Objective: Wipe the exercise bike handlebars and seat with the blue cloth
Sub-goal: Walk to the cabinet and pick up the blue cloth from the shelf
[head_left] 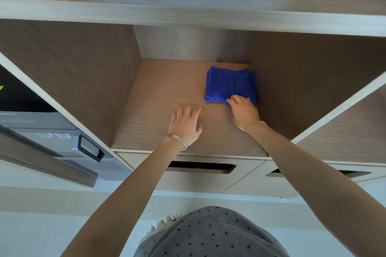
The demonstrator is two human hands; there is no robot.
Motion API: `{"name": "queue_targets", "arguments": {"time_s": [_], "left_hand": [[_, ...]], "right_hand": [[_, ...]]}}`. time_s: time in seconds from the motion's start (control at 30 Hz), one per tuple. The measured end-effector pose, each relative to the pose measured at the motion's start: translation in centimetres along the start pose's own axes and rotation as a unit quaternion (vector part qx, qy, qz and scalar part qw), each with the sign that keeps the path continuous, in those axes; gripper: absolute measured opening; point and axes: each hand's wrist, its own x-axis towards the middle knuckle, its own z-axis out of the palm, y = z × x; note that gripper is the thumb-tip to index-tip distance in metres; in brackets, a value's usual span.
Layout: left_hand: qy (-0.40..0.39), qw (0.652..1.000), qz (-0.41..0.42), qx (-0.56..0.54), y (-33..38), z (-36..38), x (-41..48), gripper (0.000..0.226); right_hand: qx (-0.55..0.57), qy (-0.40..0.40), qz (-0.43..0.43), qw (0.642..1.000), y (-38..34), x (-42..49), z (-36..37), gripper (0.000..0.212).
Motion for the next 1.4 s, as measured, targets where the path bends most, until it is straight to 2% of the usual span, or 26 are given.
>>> {"name": "queue_targets", "arguments": {"time_s": [0.23, 0.33, 0.43, 0.6, 0.77, 0.93, 1.07, 1.13, 1.23, 1.4], "left_hand": [[0.014, 0.999, 0.033, -0.013, 0.7, 0.1, -1.1, 0.062], [0.016, 0.998, 0.051, -0.016, 0.4, 0.3, -2.3, 0.061], [0.021, 0.997, 0.072, -0.025, -0.3, 0.4, -3.8, 0.061], [-0.013, 0.990, 0.134, -0.046, -0.9, 0.6, -5.2, 0.062], [-0.012, 0.986, 0.155, -0.060, -0.5, 0.9, -5.5, 0.060], [0.009, 0.982, 0.177, -0.061, 0.3, 1.1, -6.8, 0.058], [0.005, 0.985, 0.166, -0.050, 0.5, 1.3, -7.8, 0.056], [0.010, 0.987, 0.154, -0.046, 0.7, 1.2, -8.1, 0.056], [0.025, 0.989, 0.139, -0.038, 1.4, 0.8, -8.6, 0.055], [0.007, 0.994, 0.105, -0.032, 2.8, 0.8, -9.6, 0.060]], "right_hand": [[0.029, 0.067, -0.041, 0.996, -2.5, -8.5, 1.0, 0.056], [0.094, 0.119, -0.079, 0.985, -3.2, -11.6, 1.1, 0.035], [0.186, 0.097, -0.115, 0.971, -2.2, -12.1, 0.5, 0.024], [0.244, 0.088, -0.054, 0.964, -0.6, -8.7, 0.5, 0.040], [0.267, 0.106, -0.021, 0.957, -1.4, -9.7, 2.1, 0.042], [0.272, 0.108, -0.066, 0.954, -2.0, -12.7, 3.0, 0.054], [0.281, 0.054, -0.099, 0.953, -0.9, -13.5, 2.8, 0.070], [0.254, 0.036, -0.150, 0.955, -0.2, -13.5, 2.6, 0.075], [0.205, 0.055, -0.217, 0.953, 0.7, -13.4, 2.4, 0.069], [0.212, 0.128, -0.228, 0.942, 0.6, -12.3, 1.8, 0.047]]}}
